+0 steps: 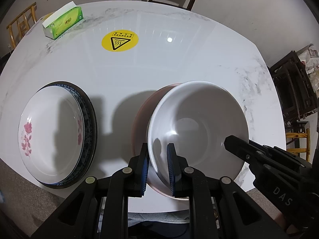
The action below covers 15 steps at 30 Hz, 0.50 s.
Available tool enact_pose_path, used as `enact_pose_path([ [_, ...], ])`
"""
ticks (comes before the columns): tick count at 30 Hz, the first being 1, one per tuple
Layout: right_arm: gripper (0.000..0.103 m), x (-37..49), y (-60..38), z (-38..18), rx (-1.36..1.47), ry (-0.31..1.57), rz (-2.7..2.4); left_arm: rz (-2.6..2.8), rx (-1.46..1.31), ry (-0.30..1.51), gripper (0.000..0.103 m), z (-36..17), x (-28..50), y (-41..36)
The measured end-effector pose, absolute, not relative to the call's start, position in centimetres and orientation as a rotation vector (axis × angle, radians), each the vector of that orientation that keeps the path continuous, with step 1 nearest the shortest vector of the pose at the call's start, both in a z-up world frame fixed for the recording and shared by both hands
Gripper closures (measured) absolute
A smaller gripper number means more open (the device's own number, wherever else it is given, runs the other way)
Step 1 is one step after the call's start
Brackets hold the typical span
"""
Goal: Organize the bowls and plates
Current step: 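Lower the ribbed white bowl into the nested bowls with the left gripper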
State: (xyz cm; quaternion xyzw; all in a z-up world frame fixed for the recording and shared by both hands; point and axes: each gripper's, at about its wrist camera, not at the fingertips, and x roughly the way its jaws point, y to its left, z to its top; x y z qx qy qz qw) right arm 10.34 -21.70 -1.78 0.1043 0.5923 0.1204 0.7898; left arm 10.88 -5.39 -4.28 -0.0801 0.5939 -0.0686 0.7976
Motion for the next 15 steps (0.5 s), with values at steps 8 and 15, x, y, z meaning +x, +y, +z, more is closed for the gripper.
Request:
enact_pose_path([
  [8,0.09,10.55,-21.65,-2.07,0.222,1.278,0.261,-0.144,-0.169,1.274,0.089,-4.5,11.14,-5.39],
  [15,0.089,10.66,-21.75,-2.36,0.221,1.284,0.254,-0.14,-0.153,1.265,0.089,-4.44,11.17,-5.54],
])
